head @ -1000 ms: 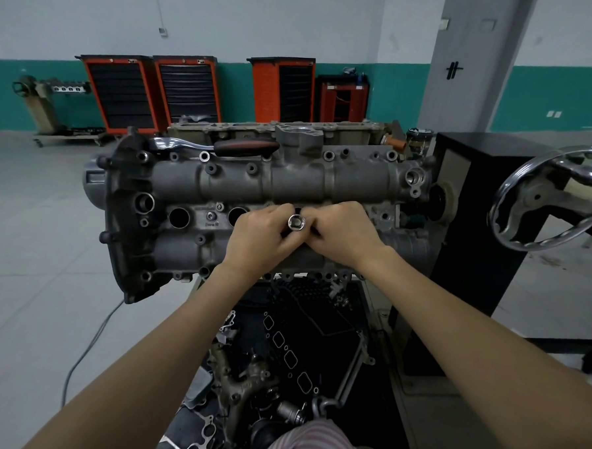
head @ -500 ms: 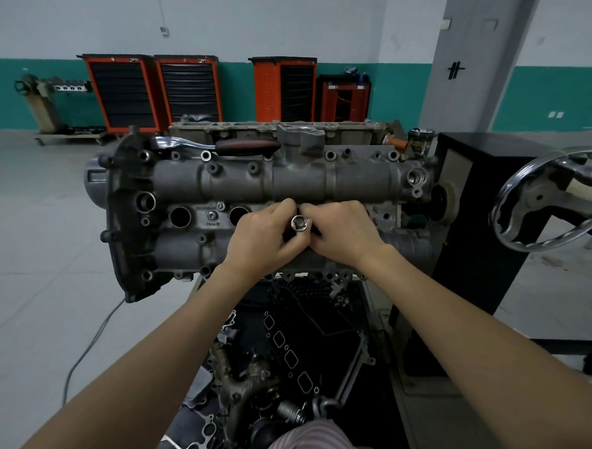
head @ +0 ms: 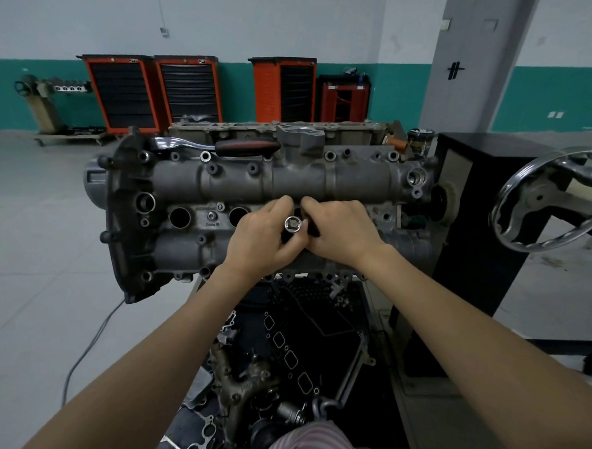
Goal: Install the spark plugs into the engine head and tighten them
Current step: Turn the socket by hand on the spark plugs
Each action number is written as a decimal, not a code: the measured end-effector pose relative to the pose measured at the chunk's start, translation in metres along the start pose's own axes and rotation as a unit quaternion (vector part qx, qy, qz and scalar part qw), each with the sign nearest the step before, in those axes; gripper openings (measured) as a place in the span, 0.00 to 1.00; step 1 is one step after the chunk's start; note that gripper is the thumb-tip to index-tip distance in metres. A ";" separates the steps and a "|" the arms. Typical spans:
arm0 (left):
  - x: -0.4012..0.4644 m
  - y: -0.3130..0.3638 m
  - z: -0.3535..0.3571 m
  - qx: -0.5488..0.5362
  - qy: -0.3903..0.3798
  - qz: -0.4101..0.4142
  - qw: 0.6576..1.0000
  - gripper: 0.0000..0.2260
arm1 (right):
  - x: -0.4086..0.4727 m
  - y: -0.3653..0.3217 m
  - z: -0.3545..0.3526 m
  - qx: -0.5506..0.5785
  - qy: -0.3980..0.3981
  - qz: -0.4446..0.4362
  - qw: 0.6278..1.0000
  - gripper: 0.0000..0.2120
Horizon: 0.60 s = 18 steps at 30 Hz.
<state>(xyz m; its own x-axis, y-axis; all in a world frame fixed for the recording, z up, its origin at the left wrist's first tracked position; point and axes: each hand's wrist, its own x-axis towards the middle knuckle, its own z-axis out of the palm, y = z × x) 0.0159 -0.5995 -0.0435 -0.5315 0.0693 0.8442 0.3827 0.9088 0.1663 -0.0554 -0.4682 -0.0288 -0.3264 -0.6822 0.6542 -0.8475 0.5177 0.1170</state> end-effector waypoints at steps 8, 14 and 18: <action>-0.001 -0.001 0.002 0.020 -0.003 -0.003 1.000 0.17 | -0.003 -0.005 -0.008 0.039 0.011 0.011 0.999 0.06; -0.001 -0.003 0.002 0.030 0.000 0.014 0.999 0.18 | -0.003 -0.005 -0.006 0.037 0.018 0.023 0.999 0.09; 0.000 -0.004 0.002 0.029 0.005 0.019 0.999 0.19 | -0.002 -0.004 -0.004 0.021 0.006 0.027 0.999 0.10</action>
<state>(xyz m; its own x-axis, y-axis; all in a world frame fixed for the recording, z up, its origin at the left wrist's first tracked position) 0.0129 -0.6020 -0.0457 -0.5099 0.1015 0.8542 0.3587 0.9276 0.1039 -0.0496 -0.4665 -0.0273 -0.3680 -0.6478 0.6670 -0.8457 0.5314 0.0495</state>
